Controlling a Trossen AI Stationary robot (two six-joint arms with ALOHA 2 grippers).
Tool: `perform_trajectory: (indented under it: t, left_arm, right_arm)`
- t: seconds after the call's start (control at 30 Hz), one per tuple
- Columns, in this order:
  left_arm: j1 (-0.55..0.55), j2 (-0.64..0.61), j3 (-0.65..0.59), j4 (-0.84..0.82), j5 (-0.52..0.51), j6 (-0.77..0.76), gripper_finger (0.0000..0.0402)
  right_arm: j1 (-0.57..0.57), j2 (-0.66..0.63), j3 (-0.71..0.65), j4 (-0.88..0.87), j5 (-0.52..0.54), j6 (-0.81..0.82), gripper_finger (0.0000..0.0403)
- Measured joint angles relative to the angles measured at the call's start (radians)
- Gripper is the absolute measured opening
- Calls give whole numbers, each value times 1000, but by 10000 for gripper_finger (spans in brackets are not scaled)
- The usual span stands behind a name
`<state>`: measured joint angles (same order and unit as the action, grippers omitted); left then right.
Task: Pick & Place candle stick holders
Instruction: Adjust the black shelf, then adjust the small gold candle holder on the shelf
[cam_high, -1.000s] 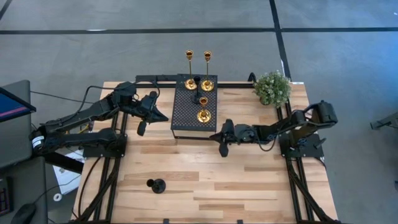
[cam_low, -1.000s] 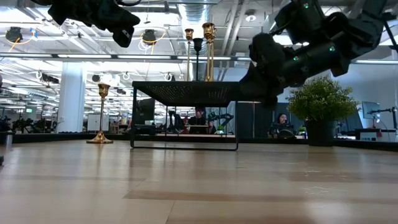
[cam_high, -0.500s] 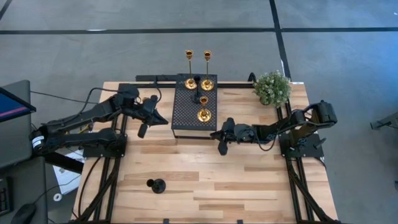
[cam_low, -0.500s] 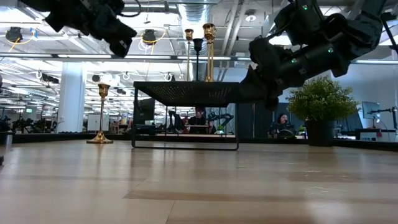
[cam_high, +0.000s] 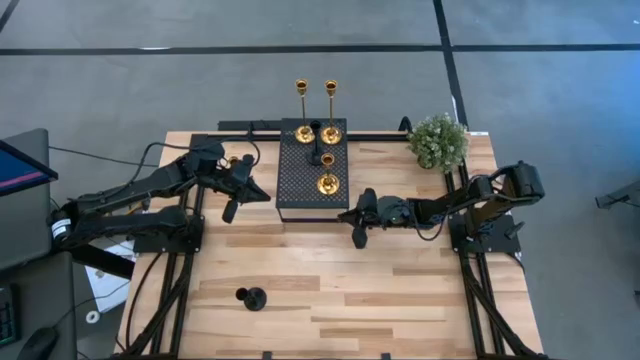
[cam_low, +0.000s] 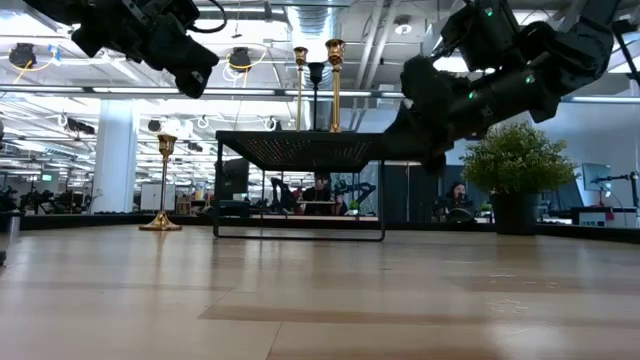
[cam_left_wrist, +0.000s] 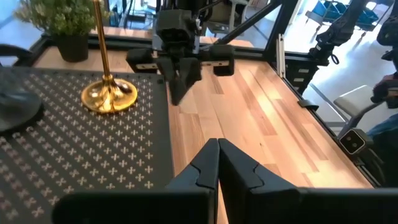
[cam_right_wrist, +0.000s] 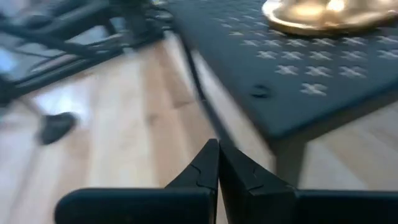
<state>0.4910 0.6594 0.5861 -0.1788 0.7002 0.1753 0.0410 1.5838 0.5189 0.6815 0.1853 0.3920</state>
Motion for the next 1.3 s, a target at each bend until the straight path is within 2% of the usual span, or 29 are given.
perform_trajectory:
  t: [0.13, 0.2, 0.3, 0.47, 0.53, 0.67, 0.87, 1.03, 1.13, 1.2, 1.3]
  left_arm:
    - [0, -34, 0, 16, 8, 0, 6]
    - [0, -67, 0, 16, 17, 0, 6]
    - [-1, -124, 0, 21, 66, 0, 6]
    - [-23, -226, 0, 28, 246, 24, 6]
    - [-35, -261, 0, 29, 258, 35, 6]
    - [-44, -297, 0, 30, 211, 37, 6]
    - [-44, -280, 0, 37, 158, 37, 6]
    - [-44, -240, 0, 188, 159, 24, 6]
    - [-48, -222, 0, 203, 150, -26, 5]
    - [-48, -231, -16, 207, 113, -43, 4]
    - [-49, -279, -62, 183, -42, -69, 4]
  right_arm:
    - [3, -77, 0, -4, -156, -40, 0]
    - [9, -136, 0, -2, -190, -76, 0]
    - [19, -240, 0, -70, -170, -145, 0]
    - [24, -396, 0, -188, -70, -271, 0]
    - [22, -432, 0, -198, -41, -327, 0]
    - [-9, -467, 0, -199, -27, -392, 0]
    - [-61, -472, 0, -238, -26, -402, 0]
    - [-104, -472, 0, -242, -26, -403, 0]
    - [-120, -472, 0, -252, -27, -403, 0]
    - [-124, -472, 0, -282, -27, -403, 0]
    - [-124, -472, 0, -314, -27, -402, 0]
